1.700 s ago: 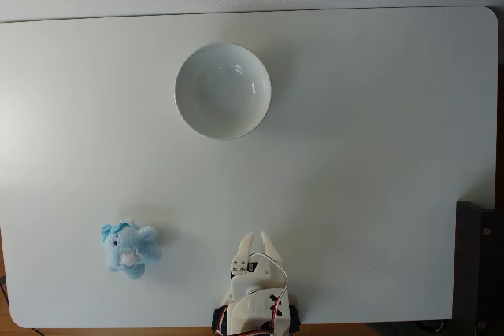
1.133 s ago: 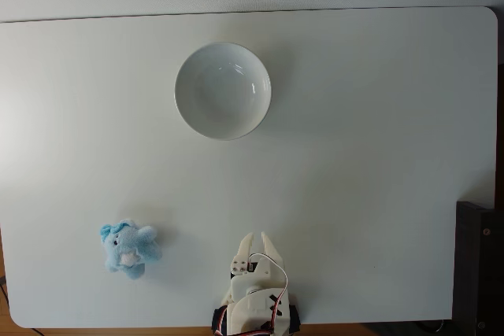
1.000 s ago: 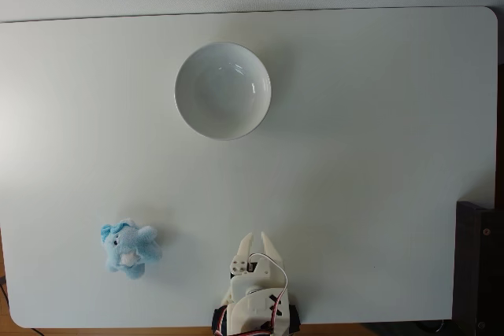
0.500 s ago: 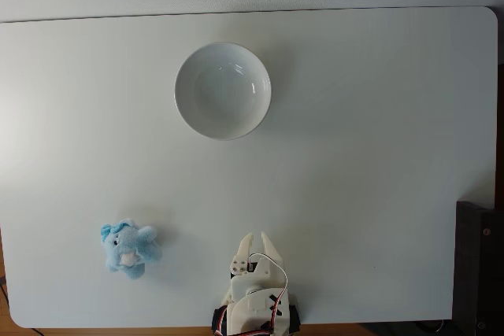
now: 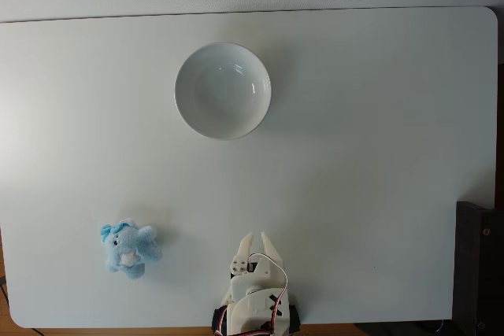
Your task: Grasp a skyblue doll and put it into the bowl.
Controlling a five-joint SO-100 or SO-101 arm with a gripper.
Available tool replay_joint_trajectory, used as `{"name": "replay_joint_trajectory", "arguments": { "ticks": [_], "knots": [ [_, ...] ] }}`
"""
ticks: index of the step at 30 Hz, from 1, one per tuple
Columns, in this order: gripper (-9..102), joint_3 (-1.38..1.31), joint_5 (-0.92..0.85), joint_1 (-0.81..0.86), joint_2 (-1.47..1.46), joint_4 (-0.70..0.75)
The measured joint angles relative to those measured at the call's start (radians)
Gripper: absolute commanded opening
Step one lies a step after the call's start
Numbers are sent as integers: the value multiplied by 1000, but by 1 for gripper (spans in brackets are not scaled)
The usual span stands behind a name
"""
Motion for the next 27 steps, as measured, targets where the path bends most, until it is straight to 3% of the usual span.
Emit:
{"name": "replay_joint_trajectory", "arguments": {
  "ticks": [17,27],
  "knots": [
    [5,-5,0,0,0,0],
    [5,-137,5,0,0,0]
  ]
}}
